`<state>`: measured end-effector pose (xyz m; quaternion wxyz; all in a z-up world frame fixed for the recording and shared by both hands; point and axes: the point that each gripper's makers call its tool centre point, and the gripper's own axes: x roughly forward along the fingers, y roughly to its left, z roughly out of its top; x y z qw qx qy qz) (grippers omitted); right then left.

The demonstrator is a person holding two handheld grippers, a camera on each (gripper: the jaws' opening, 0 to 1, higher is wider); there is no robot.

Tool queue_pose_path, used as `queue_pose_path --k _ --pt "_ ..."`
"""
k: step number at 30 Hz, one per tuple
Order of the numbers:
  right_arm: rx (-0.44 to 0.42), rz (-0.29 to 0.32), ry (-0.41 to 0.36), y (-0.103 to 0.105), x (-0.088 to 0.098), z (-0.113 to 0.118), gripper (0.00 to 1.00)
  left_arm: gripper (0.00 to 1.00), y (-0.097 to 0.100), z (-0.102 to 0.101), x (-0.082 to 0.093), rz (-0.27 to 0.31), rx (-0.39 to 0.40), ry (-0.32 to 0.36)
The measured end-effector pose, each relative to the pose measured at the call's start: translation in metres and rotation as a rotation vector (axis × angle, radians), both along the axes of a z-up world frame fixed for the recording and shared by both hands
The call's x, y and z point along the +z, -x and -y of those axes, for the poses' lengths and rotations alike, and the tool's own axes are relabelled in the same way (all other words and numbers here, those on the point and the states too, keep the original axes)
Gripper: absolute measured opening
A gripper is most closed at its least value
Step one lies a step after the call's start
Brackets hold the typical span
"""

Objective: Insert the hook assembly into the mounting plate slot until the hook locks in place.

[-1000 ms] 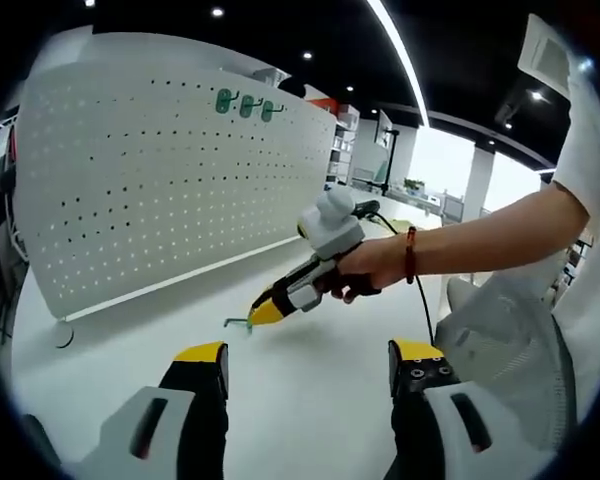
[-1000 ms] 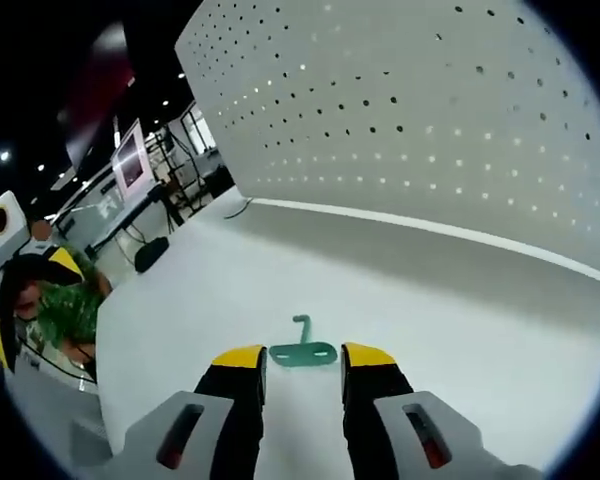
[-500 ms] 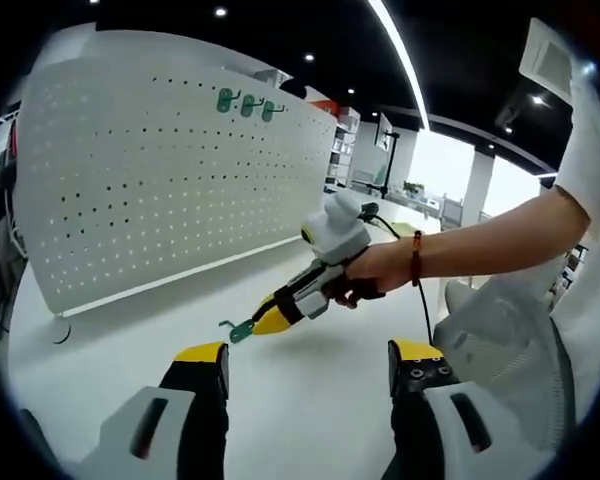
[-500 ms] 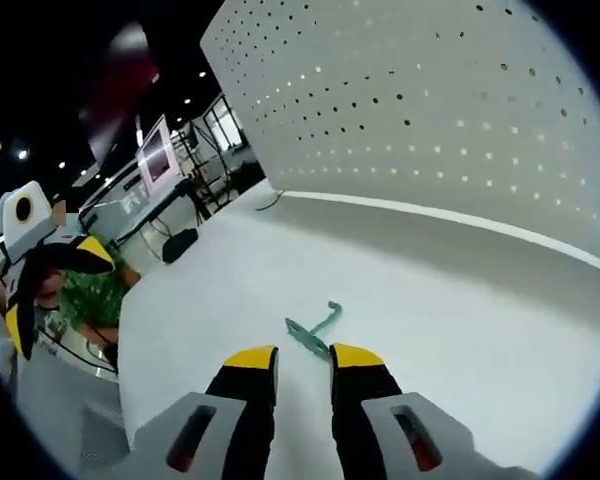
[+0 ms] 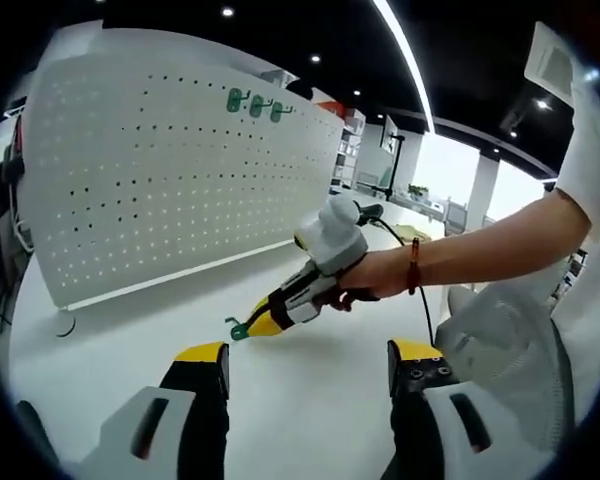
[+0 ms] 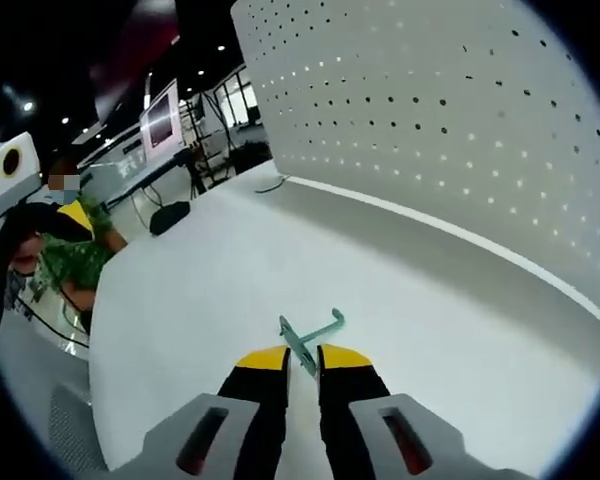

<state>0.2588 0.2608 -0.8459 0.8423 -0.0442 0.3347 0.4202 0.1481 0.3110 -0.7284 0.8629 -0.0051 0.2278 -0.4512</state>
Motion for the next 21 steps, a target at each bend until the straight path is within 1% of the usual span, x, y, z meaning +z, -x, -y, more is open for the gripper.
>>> queue_pose_path --k 5,8,12,15,17,18,20,21 --pt "0.006 -0.012 0.015 0.005 -0.005 0.0 0.07 0.66 0.0 -0.001 -0.001 -0.006 0.006 0.004" --pt "-0.013 0.002 0.016 0.004 -0.006 0.001 0.05 0.66 0.0 0.0 -0.001 -0.005 0.004 0.008" --pt "-0.023 0.001 -0.004 0.005 -0.005 -0.001 0.04 0.66 0.0 0.001 -0.001 -0.006 0.005 0.01" --pt "-0.025 0.02 -0.009 0.007 -0.001 -0.004 0.02 0.66 -0.001 0.0 -0.001 -0.007 0.009 0.011" --pt "-0.017 0.016 -0.018 0.009 0.0 -0.006 0.02 0.66 -0.001 -0.001 -0.001 -0.007 0.011 0.012" --pt "-0.01 0.025 -0.008 0.01 0.001 -0.007 0.02 0.66 -0.001 -0.001 -0.001 -0.006 0.012 0.013" --pt "0.001 0.055 0.036 0.011 0.002 -0.005 0.02 0.65 -0.001 -0.001 0.0 -0.009 0.015 0.017" --pt "0.001 0.064 0.035 0.013 0.005 -0.006 0.02 0.65 -0.002 -0.001 0.0 -0.013 0.02 0.022"
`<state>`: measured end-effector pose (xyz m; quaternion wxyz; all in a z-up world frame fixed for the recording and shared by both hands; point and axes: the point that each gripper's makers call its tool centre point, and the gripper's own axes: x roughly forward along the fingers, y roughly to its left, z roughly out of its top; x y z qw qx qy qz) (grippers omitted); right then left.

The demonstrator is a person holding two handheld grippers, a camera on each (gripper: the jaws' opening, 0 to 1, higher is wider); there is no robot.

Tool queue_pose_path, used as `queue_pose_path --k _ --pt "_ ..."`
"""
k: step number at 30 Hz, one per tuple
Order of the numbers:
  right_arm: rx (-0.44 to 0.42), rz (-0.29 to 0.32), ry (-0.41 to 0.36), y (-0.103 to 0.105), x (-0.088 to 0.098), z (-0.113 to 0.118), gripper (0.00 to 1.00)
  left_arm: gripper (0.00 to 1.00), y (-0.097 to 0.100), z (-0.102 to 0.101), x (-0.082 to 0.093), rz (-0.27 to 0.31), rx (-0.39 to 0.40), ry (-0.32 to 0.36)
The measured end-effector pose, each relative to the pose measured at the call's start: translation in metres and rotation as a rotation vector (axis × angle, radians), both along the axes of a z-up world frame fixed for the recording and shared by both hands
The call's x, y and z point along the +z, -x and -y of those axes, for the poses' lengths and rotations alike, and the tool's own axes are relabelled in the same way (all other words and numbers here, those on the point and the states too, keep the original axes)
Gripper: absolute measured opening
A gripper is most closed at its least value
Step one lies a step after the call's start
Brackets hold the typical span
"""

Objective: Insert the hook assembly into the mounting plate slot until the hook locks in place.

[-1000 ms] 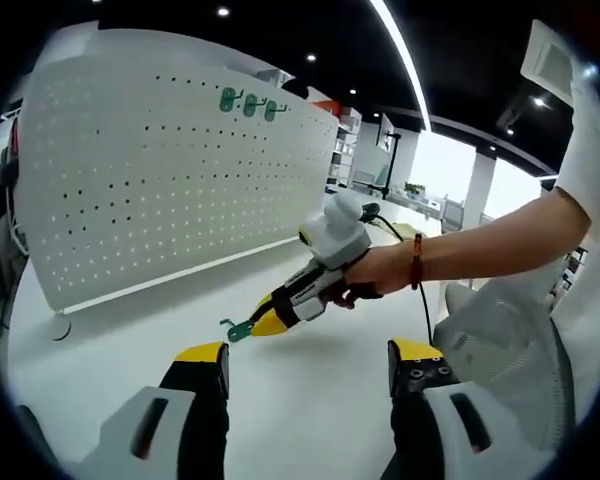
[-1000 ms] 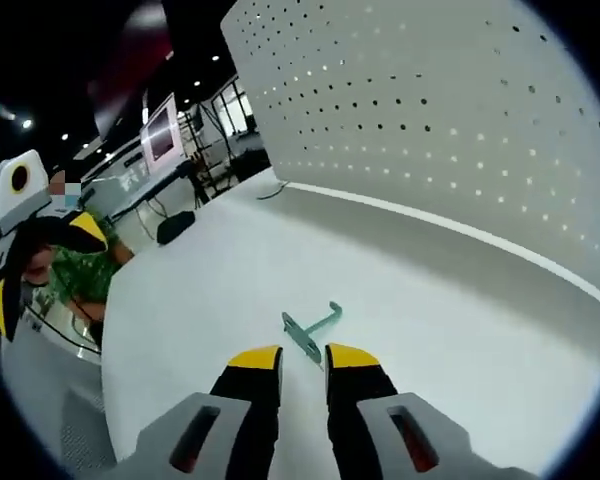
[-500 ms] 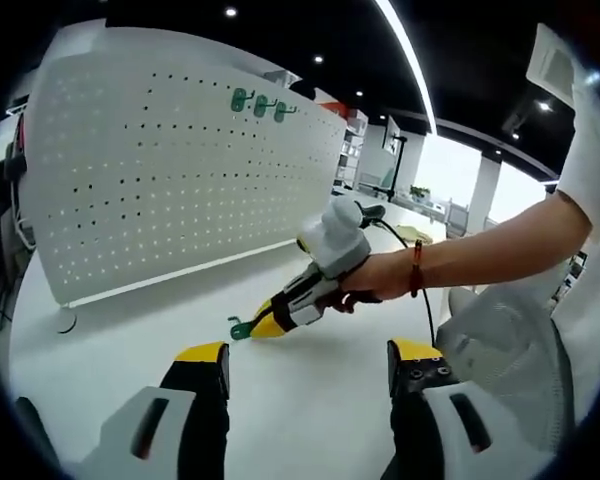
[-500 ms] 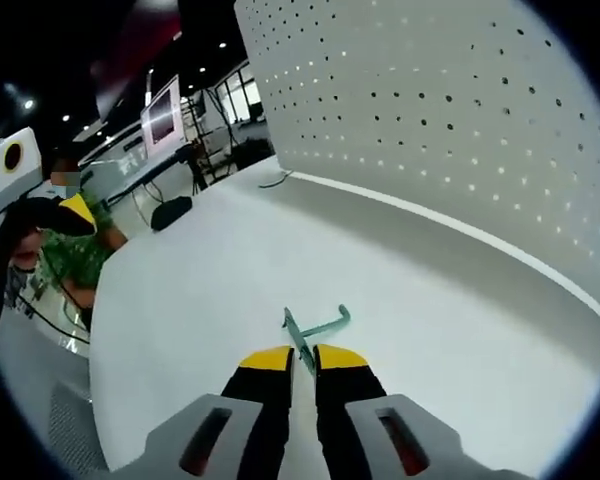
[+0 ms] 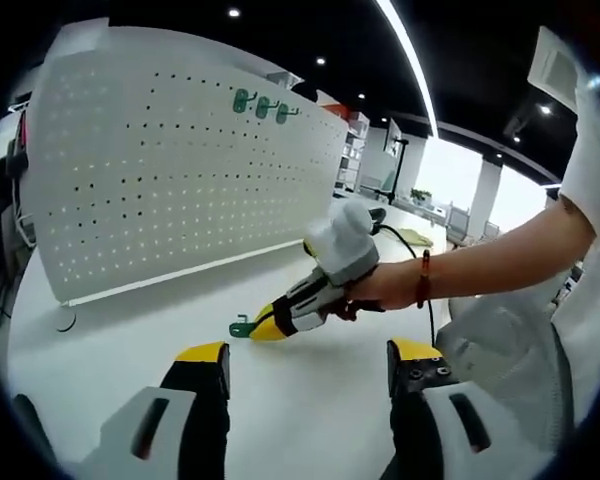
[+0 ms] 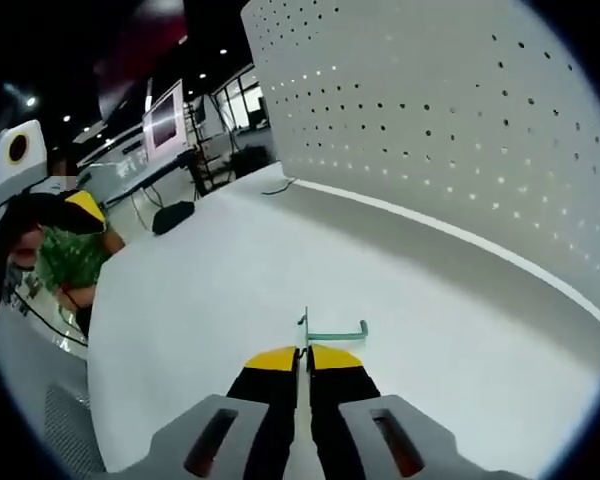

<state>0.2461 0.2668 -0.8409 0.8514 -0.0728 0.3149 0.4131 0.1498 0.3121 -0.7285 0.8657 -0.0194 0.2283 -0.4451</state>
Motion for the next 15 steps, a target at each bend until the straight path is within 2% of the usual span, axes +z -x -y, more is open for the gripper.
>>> queue_pose_path --k 5,12,15 --pt "-0.01 0.021 -0.003 0.004 0.009 0.002 0.02 0.65 -0.002 0.0 0.004 -0.013 0.023 0.048" --pt "-0.034 0.065 -0.009 0.006 0.026 0.005 0.02 0.64 0.0 0.002 0.009 -0.008 0.028 0.062" --pt "-0.046 0.077 -0.013 0.008 0.033 0.007 0.02 0.65 0.0 0.003 0.013 -0.016 0.043 0.09"
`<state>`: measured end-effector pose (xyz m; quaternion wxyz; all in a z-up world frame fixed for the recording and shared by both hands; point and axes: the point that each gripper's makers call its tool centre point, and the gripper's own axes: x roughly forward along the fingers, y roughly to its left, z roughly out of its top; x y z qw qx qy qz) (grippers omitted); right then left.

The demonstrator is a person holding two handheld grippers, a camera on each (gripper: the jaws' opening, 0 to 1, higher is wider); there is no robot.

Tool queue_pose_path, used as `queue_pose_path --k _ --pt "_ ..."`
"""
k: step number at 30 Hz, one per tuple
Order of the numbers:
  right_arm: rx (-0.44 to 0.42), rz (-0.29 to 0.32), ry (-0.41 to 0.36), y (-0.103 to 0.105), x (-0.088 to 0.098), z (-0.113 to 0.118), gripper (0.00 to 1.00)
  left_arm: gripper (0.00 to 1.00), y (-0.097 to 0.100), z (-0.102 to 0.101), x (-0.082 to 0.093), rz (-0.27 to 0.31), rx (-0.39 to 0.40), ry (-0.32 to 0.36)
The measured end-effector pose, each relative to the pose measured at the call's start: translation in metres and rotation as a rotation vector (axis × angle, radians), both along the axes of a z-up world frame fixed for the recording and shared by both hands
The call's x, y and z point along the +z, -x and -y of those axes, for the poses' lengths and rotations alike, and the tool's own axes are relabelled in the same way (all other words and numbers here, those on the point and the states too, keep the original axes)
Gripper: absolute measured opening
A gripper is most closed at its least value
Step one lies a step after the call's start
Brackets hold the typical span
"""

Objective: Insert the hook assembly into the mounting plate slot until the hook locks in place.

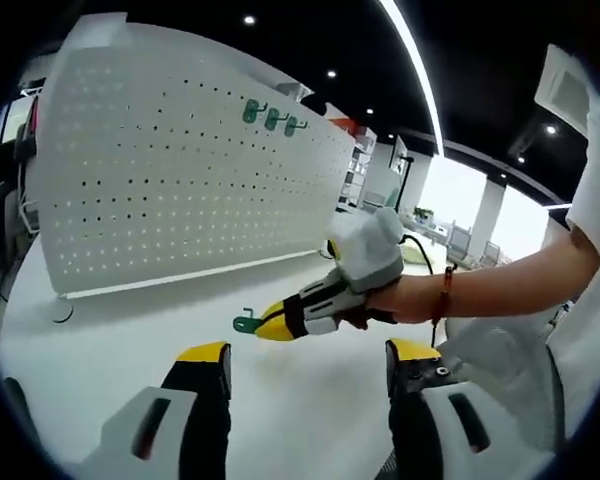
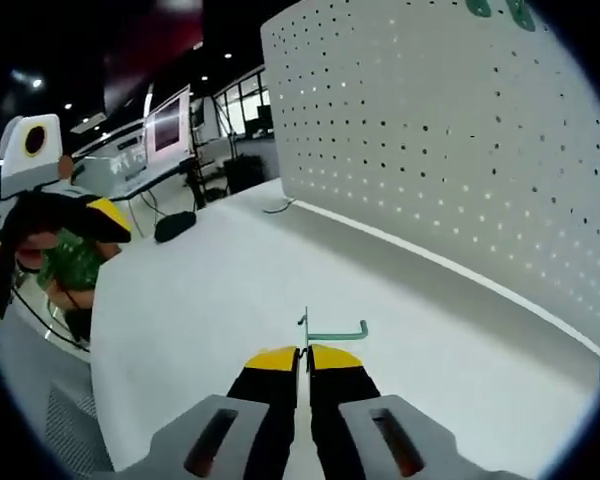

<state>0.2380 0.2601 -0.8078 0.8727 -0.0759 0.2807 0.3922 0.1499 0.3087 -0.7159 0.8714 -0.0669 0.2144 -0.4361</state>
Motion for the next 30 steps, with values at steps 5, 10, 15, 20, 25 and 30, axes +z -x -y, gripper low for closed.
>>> queue_pose_path --k 5,10,15,20,25,30 --pt "-0.012 0.033 0.009 0.004 0.011 0.003 0.02 0.6 0.003 0.001 0.007 -0.019 0.001 0.029" --pt "-0.023 0.072 -0.007 0.011 0.027 0.001 0.02 0.62 0.003 0.0 0.012 -0.022 0.022 0.038" --pt "-0.011 0.122 -0.003 0.02 0.045 -0.003 0.02 0.61 0.007 0.002 0.015 -0.029 0.012 0.042" --pt "-0.012 0.175 -0.006 0.027 0.064 -0.004 0.02 0.6 0.008 0.004 0.025 -0.024 0.03 0.07" --pt "-0.023 0.208 -0.025 0.036 0.082 -0.002 0.02 0.6 0.011 0.01 0.031 -0.002 0.016 0.076" --pt "-0.032 0.248 -0.018 0.043 0.094 0.001 0.02 0.59 0.015 0.013 0.038 0.021 0.012 0.09"
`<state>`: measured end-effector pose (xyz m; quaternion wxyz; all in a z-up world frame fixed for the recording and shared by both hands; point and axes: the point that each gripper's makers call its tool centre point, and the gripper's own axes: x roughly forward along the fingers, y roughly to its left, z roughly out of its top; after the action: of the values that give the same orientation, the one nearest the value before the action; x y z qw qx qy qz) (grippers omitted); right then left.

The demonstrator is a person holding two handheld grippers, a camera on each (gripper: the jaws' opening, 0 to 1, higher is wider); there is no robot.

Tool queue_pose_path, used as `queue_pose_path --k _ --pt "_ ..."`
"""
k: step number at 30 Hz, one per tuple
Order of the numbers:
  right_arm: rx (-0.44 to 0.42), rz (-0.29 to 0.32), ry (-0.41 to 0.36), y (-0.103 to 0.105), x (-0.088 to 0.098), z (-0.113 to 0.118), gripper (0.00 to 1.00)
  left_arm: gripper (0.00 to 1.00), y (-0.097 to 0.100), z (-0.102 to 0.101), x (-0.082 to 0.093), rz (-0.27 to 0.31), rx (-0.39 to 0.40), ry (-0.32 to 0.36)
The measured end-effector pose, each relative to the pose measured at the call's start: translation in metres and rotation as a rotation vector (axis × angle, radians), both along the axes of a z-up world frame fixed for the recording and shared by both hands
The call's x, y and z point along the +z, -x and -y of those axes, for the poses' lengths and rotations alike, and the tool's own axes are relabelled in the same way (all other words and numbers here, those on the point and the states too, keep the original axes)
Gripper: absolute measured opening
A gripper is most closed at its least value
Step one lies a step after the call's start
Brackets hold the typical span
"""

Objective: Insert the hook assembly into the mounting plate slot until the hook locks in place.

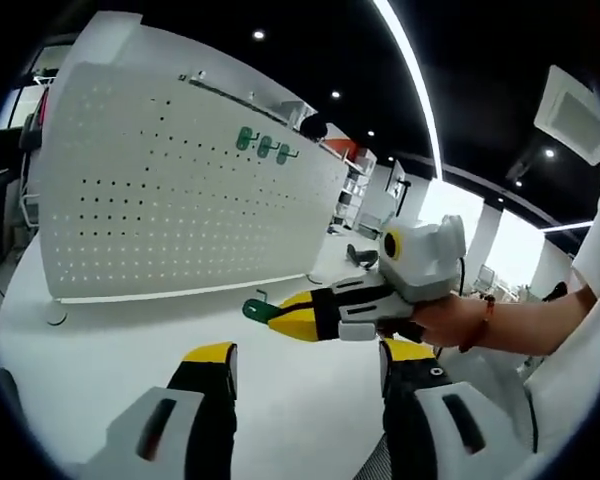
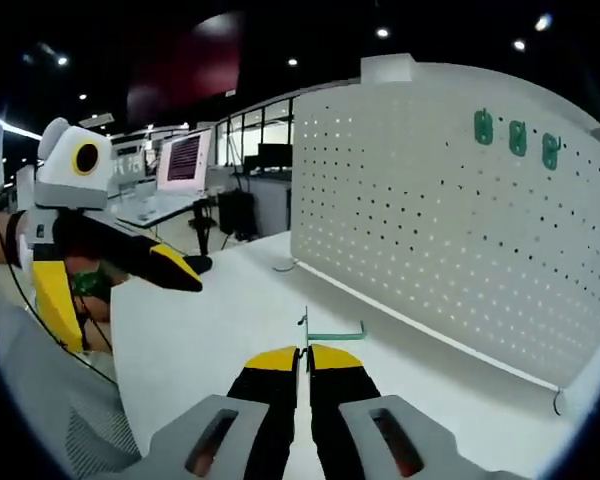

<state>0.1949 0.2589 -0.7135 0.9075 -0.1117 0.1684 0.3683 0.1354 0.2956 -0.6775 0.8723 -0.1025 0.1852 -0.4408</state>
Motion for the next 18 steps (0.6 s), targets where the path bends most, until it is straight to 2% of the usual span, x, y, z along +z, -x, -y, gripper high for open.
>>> queue_pose_path --k 4,6,10,15,18 --pt "-0.005 0.033 -0.001 0.006 0.011 0.001 0.02 0.57 0.003 0.003 0.007 0.022 0.0 0.012" --pt "0.003 0.038 -0.038 0.011 0.019 -0.003 0.02 0.56 0.004 0.004 0.01 0.025 0.002 0.022" --pt "0.014 0.084 -0.018 0.018 0.031 -0.008 0.02 0.55 0.005 0.005 0.016 0.021 0.002 0.04" --pt "0.019 0.11 -0.012 0.025 0.035 -0.009 0.02 0.52 0.006 0.005 0.025 0.033 0.001 0.052" --pt "0.02 0.133 0.002 0.032 0.039 -0.009 0.02 0.51 0.007 0.007 0.031 0.026 -0.001 0.089"
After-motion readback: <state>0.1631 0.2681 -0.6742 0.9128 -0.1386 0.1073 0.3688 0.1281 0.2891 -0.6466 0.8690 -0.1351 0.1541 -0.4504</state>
